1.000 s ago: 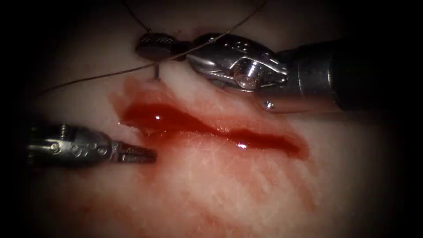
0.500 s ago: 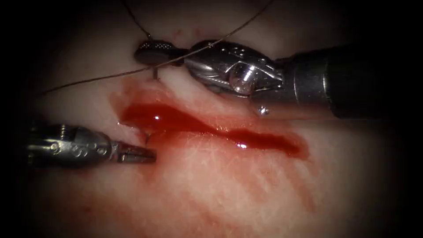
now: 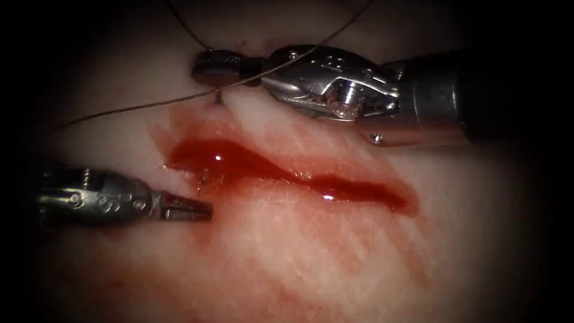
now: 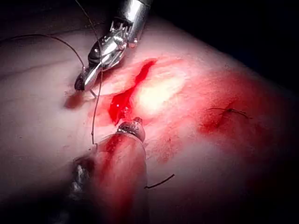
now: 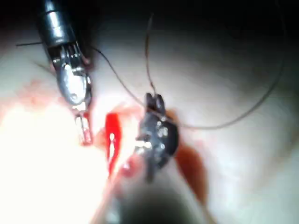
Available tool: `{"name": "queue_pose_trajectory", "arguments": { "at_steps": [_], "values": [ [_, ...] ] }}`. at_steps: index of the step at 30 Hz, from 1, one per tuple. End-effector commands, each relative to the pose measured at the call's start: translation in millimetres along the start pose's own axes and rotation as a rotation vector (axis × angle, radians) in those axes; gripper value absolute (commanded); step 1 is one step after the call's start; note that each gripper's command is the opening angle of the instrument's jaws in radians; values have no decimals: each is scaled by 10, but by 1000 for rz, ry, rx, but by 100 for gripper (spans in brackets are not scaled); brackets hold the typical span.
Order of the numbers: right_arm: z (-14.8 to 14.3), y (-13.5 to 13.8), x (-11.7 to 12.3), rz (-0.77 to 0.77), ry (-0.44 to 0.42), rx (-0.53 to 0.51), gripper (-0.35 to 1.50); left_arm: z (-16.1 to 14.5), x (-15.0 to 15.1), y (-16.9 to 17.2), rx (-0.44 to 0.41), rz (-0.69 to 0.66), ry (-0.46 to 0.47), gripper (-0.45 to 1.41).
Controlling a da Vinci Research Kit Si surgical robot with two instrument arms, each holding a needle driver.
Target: Wound Closure
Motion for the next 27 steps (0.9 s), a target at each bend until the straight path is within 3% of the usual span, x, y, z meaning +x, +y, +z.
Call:
{"name": "queue_pose_trajectory", "arguments": {
  "at_steps": [1,15,27],
  "values": [
    [7,2,5,-24,12,-7,-35,8,-1,2,-3,0,1,-10],
    [5,10,15,-29,37,-45,-35,8,-1,2,-6,0,1,-11],
    [4,14,20,-123,41,-83,-35,9,-1,3,-6,0,1,-13]
  ]
}}
